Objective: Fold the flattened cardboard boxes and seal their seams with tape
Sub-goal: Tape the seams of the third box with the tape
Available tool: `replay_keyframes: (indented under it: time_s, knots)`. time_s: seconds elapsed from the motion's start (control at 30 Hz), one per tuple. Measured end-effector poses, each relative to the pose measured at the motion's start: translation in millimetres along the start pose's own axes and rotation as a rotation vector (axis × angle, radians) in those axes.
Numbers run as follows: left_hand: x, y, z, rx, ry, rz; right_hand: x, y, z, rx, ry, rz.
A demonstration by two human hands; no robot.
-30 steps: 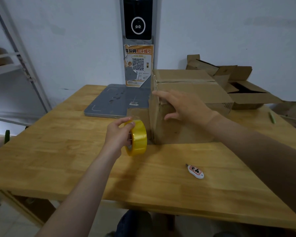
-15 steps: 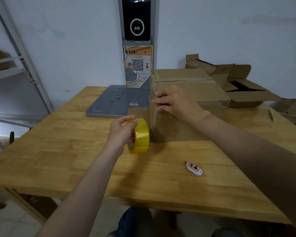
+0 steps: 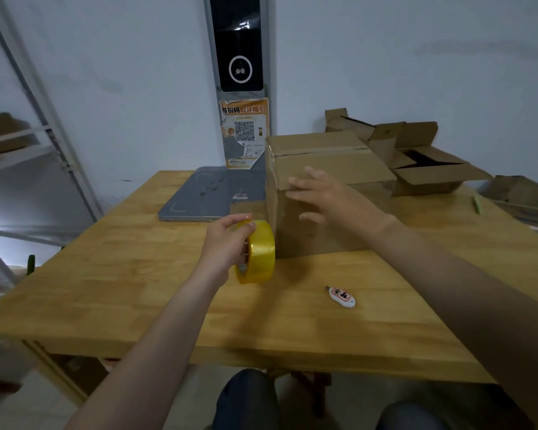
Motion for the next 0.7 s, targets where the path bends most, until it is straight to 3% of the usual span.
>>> replay_keyframes:
  time_s: [0.1,0.27,0.4,0.57,0.7]
  knots:
    - [14,2,-6,0.023,0.032,0.066,0,5,-49,-0.035,-0.041,0.016]
    - [51,10,-18,0.035,0.082,0.161,23,8,-130,0.238,0.287,0.131]
    - [84,3,-29,0.051,0.109,0.208,44,3,-167,0.251,0.472,0.130]
    - [112,-15,-34,0.073,0.145,0.225,37,-11,-191,0.347,0.497,0.126]
    - [120,-30,-34,0.118,0.123,0.274,36,-16,-199,0.403,0.400,0.137]
Point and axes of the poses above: each hand's wrist, its own z-axis towards the middle knuckle, its own x-axis out of the palm, y = z × x, the point moved 2 cm from there along z, towards the middle knuckle, and after that the axes turned 11 degrees about z, right-handed, at the moved point
